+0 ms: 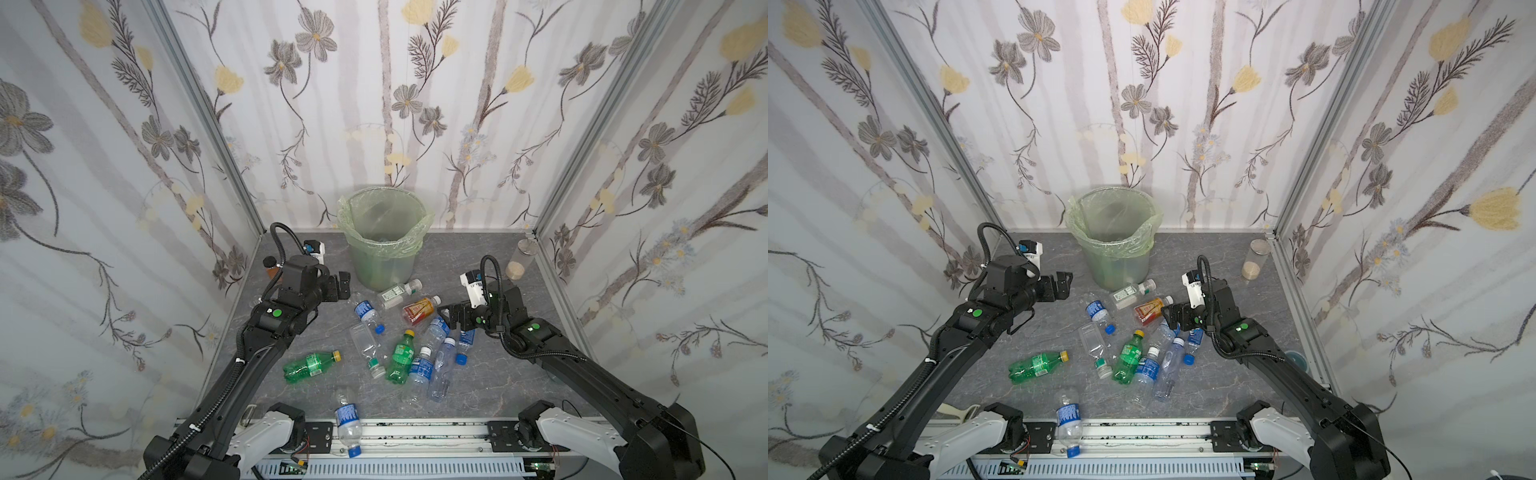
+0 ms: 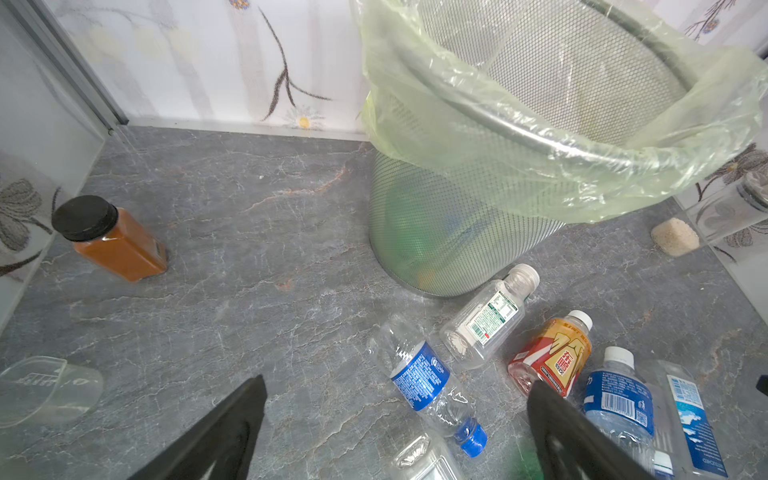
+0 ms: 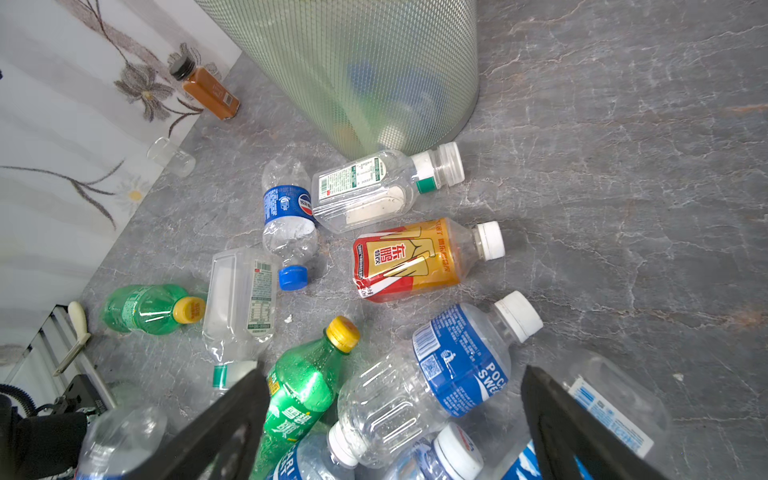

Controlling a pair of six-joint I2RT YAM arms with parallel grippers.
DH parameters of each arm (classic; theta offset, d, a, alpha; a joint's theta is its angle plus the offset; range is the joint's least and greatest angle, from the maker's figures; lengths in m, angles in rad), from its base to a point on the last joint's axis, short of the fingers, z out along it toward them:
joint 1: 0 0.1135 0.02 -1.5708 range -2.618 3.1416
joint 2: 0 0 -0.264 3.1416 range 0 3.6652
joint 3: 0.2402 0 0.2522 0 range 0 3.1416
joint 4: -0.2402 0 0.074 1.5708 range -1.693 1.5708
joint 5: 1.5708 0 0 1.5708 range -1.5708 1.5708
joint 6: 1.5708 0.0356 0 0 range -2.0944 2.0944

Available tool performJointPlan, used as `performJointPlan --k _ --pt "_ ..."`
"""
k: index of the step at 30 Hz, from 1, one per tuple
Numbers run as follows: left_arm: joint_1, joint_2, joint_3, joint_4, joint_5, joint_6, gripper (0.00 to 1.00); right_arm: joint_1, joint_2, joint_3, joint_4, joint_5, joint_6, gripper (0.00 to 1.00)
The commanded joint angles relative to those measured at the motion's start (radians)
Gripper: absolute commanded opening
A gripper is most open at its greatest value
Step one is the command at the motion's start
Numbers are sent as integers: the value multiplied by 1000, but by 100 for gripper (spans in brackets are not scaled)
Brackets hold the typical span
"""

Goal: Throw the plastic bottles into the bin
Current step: 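Move the left gripper down to a clear bottle near the robot and grasp it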

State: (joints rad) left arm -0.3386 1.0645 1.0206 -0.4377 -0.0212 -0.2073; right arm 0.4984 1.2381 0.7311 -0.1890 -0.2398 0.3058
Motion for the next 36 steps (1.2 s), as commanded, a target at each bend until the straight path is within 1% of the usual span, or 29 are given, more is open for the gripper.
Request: performJointPlan --k 1,9,15,17,20,26,28,30,33,36 --pt "0 14 -9 7 15 -31 100 6 13 9 -6 -9 7 95" --pt "0 -18 -61 -11 36 -69 100 8 41 16 -10 -3 4 94" --pt "-3 -21 -78 -42 21 -155 96 7 55 15 -10 10 3 95" --pt "-16 -31 -82 -62 9 -189 98 7 55 14 -13 18 0 96" --pt "-72 -65 -92 -100 -42 -257 99 5 60 5 -5 32 -4 97" --pt "-267 -104 -142 -186 -178 -457 98 4 93 -31 60 23 6 97" --pt "-340 -104 -154 -228 -258 -533 98 4 112 -36 79 16 3 97" --pt "-388 -104 -147 -276 -298 -568 98 3 127 -34 86 14 -7 97" --pt "-413 -84 -110 -394 -311 -643 98 -7 144 -30 96 10 -25 97" --pt "-442 -73 -109 -468 -243 -723 94 -24 157 -30 116 -5 -41 98"
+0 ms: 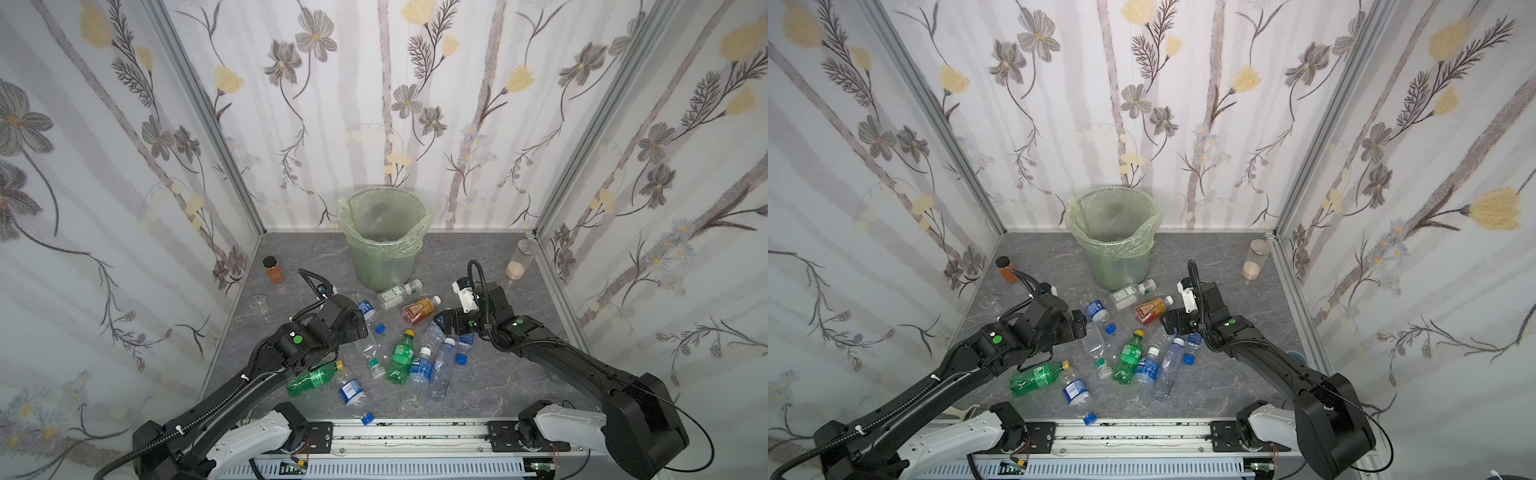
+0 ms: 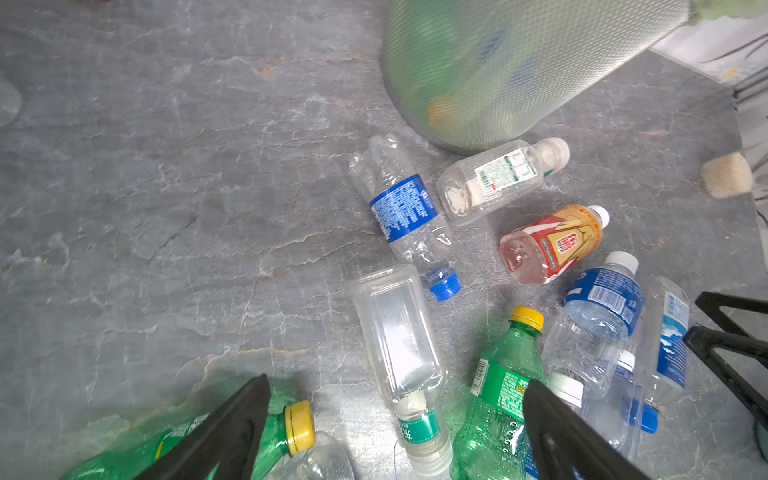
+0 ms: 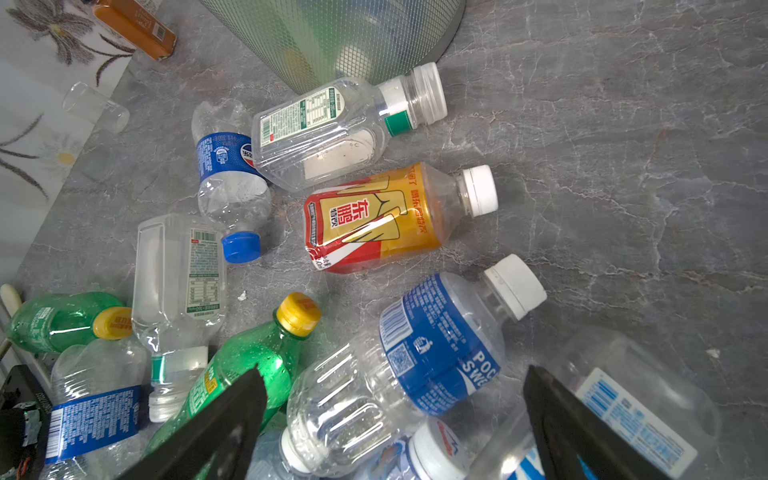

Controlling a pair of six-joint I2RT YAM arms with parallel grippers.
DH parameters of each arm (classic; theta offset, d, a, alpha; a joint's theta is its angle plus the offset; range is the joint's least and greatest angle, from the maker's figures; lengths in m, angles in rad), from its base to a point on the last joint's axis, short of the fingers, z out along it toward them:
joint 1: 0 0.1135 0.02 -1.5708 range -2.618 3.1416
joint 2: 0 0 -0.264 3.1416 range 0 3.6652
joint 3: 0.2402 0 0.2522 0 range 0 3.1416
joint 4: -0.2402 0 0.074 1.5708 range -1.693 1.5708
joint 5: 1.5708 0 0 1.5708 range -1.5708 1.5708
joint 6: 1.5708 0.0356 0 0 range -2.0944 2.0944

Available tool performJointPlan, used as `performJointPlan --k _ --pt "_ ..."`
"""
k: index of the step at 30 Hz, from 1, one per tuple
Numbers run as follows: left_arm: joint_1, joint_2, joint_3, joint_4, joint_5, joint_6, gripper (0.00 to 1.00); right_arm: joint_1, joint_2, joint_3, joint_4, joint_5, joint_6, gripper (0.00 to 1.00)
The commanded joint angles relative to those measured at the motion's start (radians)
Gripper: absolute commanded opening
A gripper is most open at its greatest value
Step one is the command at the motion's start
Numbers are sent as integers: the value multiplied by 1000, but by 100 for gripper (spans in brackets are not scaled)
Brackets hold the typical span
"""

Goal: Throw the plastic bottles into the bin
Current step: 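Move the left gripper down to a clear bottle near the robot and grasp it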

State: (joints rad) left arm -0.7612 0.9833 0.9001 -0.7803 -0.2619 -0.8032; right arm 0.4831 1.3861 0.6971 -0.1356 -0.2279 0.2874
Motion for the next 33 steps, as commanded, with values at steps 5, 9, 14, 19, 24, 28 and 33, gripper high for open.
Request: performJointPlan --k 5,9,14,19,24,28,33 --pt "-80 27 26 -258 55 -249 93 -44 44 8 90 -47 -34 98" --pt "-175 -16 -58 -258 128 -427 89 -56 69 13 108 -66 -34 98" --pt "-309 -5 -159 -204 147 -582 88 -61 86 15 117 -72 -32 97" --pt "-391 89 -203 -101 116 -638 88 -60 85 23 113 -79 -22 97" --pt "-416 76 -330 13 131 -720 81 -62 72 36 96 -75 -20 97" --pt "-416 83 -380 30 104 -717 80 -63 64 41 84 -72 -22 97" --pt "-417 109 -388 63 55 -674 63 -63 64 49 69 -75 -19 96"
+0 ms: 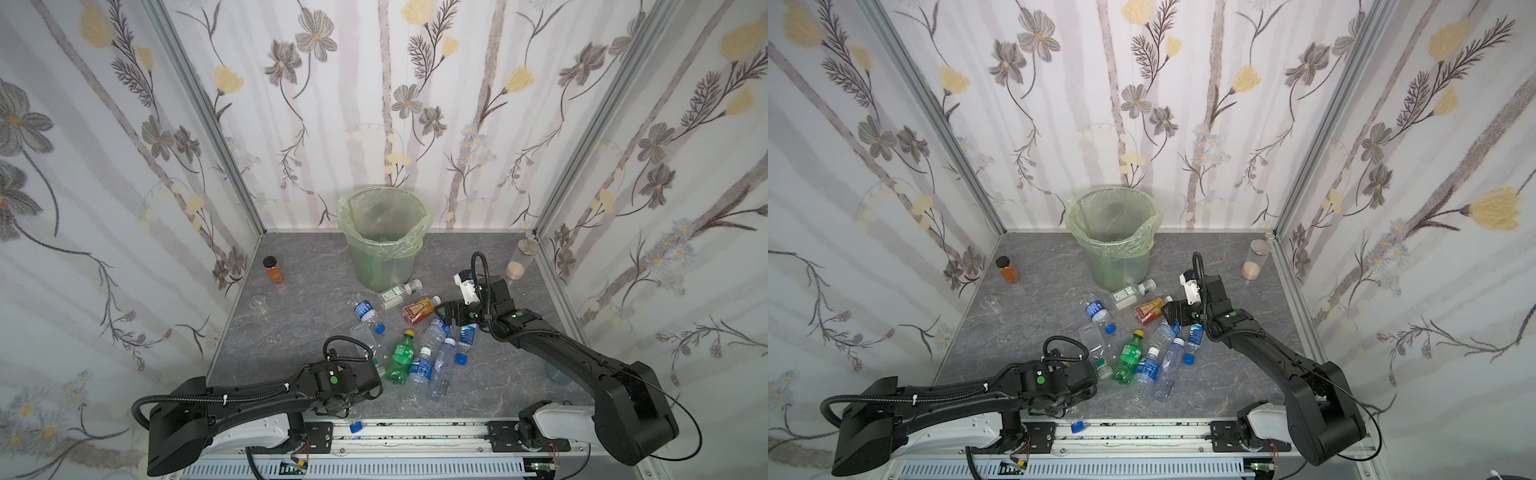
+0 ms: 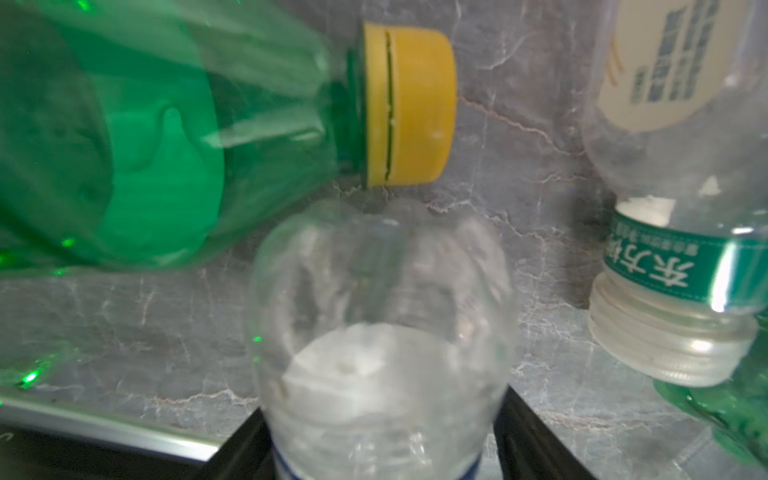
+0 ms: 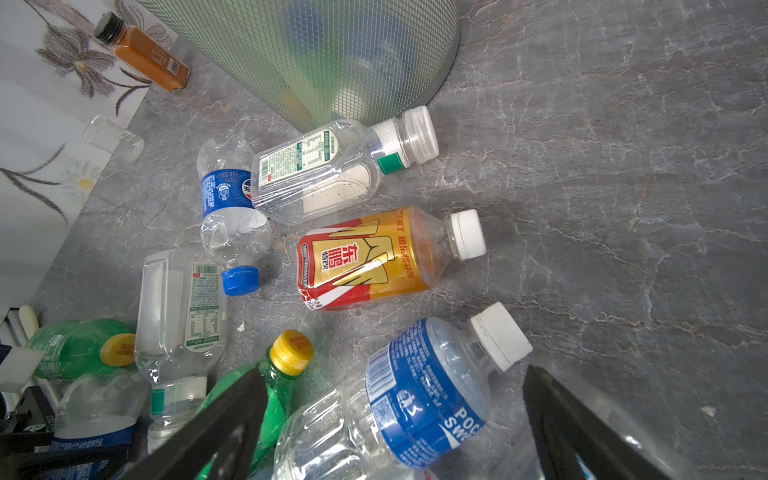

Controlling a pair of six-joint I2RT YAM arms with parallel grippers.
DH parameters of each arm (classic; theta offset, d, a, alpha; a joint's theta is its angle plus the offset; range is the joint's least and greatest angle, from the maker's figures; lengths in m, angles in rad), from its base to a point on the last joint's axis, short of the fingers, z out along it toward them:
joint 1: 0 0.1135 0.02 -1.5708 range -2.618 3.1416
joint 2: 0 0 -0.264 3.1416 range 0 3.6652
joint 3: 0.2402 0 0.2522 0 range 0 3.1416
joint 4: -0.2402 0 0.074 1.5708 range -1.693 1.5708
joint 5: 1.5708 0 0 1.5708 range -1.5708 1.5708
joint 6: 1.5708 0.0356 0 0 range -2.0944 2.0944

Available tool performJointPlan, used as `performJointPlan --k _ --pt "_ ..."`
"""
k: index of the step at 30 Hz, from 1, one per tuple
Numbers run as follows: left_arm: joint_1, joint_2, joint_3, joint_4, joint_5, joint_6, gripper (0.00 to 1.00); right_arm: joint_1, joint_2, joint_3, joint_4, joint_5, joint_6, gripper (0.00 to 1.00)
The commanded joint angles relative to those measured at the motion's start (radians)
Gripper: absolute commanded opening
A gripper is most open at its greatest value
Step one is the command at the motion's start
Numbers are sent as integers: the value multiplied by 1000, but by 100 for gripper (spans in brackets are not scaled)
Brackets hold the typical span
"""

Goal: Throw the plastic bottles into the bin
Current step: 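Move the left gripper down to a clear bottle near the robot and grasp it, then carry the clear bottle with the left gripper and drop it into the bin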

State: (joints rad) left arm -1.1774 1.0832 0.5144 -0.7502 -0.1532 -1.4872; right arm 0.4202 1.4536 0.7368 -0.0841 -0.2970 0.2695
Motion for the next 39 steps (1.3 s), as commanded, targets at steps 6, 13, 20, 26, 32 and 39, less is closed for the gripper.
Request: performJointPlan --k 6,13,20,26,32,39 --pt "0 44 67 36 -122 154 47 1 -13 10 -2 7 0 96" --pt "18 60 236 -31 -197 353 43 1 -24 58 -56 33 -3 96" --pt "120 -5 348 -109 -218 642 43 1 -36 57 -70 53 8 96" --pt "269 30 515 -93 -273 859 42 2 -41 27 -45 57 32 96" --pt "443 276 950 1 -162 1107 50 13 -38 33 -46 60 36 95" --pt "644 751 1766 -19 78 1204 56 37 -94 -8 -44 76 62 95"
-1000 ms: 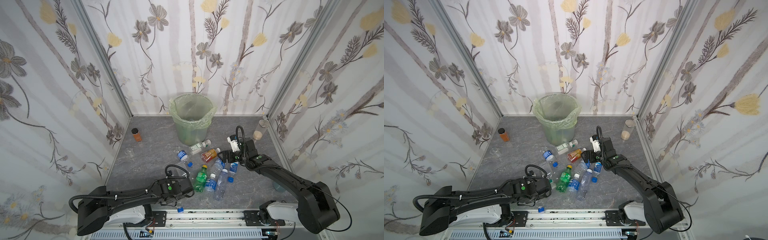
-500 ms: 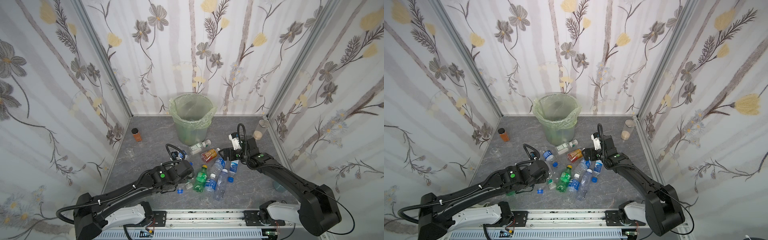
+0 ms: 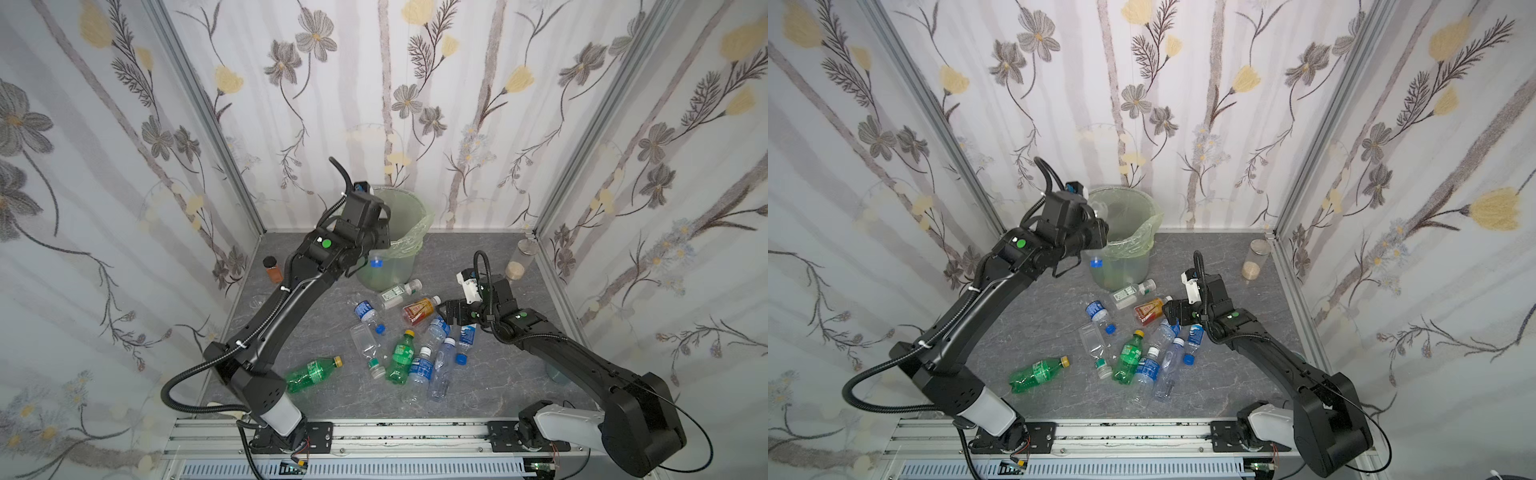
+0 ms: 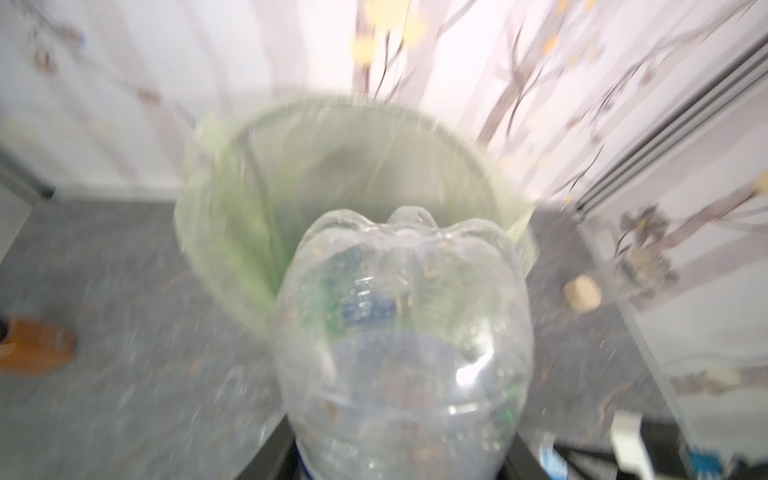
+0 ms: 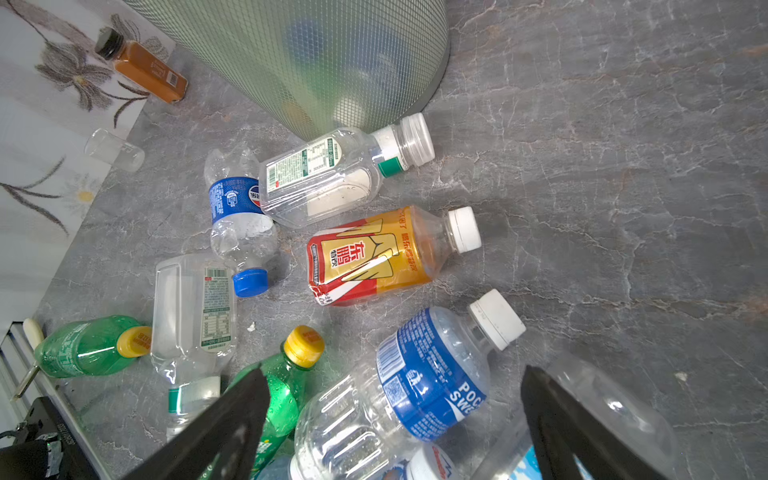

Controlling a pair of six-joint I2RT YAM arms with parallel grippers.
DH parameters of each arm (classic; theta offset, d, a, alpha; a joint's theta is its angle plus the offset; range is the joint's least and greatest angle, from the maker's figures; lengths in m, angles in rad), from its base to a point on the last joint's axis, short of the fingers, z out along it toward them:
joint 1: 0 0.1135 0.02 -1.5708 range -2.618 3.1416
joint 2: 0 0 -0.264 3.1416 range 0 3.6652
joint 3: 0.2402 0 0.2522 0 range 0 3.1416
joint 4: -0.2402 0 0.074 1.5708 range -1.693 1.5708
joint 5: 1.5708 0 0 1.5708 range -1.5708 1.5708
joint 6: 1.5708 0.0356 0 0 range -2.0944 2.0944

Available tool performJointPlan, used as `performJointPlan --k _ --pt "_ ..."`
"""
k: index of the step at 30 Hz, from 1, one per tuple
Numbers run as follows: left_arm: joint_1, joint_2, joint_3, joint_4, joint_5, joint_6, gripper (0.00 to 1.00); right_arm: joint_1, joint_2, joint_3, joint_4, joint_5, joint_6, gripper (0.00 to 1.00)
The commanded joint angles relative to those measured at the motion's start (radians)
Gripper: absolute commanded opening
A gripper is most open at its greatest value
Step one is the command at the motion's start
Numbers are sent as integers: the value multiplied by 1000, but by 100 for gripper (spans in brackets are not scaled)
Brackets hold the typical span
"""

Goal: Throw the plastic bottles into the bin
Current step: 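Carry the clear bottle with the left gripper and drop it into the bin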

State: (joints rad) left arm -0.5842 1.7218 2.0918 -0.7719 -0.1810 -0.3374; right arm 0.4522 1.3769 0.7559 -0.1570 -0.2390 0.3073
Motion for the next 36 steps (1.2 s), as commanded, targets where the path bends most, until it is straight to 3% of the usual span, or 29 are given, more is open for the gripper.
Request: performJointPlan --k 1,3,6,14,24,30,36 --pt "82 183 286 -1 114 43 71 8 -30 -36 30 23 32 95" --pt "114 283 410 -8 87 49 100 11 -52 -47 30 30 44 95" --pt "127 297 388 -13 75 69 100 15 -80 -44 4 42 44 95" --pt "126 71 39 -9 10 99 100 15 -107 -23 -77 81 56 95" --pt "127 -333 -504 54 -100 87 100 16 -195 -100 -234 332 204 93" --pt "132 -544 -781 160 -136 64 100 15 -186 -182 -152 287 247 92" --pt "141 -639 -961 205 -158 31 100 14 -79 -206 -33 256 256 88"
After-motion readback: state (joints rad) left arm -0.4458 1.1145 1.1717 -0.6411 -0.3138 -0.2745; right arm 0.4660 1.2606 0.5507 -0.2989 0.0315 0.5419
